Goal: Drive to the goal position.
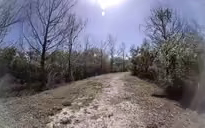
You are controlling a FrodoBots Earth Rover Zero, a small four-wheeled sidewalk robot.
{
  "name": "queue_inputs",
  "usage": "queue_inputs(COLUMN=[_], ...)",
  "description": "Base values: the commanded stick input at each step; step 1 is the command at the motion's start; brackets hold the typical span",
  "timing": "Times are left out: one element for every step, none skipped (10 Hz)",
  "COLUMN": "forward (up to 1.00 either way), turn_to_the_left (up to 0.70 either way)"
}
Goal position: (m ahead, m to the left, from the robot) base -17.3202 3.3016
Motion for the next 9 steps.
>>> queue_inputs(forward=[0.00,0.00,0.00,0.00,0.00,0.00,0.00,0.00,0.00], turn_to_the_left=[-0.39,-0.70,-0.70,-0.70,-0.70,-0.70,-0.70,-0.70,-0.70])
